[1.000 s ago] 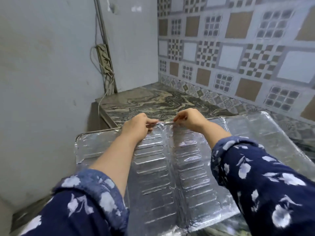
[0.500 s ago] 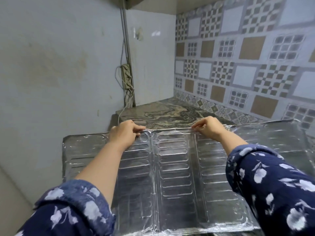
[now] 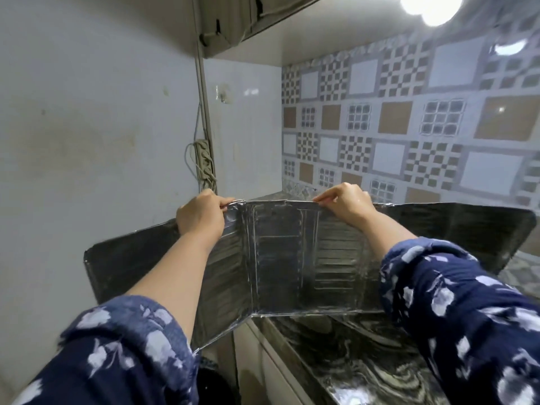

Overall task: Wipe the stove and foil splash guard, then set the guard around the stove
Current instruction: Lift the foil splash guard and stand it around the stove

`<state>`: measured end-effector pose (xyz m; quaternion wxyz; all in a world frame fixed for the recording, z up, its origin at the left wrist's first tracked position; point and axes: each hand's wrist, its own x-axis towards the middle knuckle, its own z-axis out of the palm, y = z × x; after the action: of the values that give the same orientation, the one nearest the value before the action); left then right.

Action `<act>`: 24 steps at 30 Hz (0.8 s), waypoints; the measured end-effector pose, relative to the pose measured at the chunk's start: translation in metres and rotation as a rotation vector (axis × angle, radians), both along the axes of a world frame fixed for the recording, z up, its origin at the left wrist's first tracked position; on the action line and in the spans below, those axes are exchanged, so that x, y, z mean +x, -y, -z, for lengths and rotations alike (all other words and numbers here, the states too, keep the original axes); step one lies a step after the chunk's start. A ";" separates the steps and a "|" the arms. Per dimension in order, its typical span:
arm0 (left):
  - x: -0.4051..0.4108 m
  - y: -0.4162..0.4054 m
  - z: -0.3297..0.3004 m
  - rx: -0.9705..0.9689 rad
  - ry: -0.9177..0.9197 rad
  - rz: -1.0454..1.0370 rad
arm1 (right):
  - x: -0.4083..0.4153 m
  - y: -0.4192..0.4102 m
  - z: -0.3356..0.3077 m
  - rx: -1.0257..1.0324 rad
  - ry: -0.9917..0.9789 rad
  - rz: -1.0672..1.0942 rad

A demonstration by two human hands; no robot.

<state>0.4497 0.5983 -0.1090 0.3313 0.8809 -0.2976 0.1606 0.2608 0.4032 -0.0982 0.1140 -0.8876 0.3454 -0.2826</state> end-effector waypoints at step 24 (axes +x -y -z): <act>0.005 0.042 -0.038 -0.085 0.216 0.099 | -0.057 0.044 -0.045 -0.038 0.330 0.111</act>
<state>0.4547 0.5559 -0.0707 0.3418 0.8278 -0.3676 0.2505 0.2034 0.3590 -0.0528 0.1365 -0.8107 0.3651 -0.4368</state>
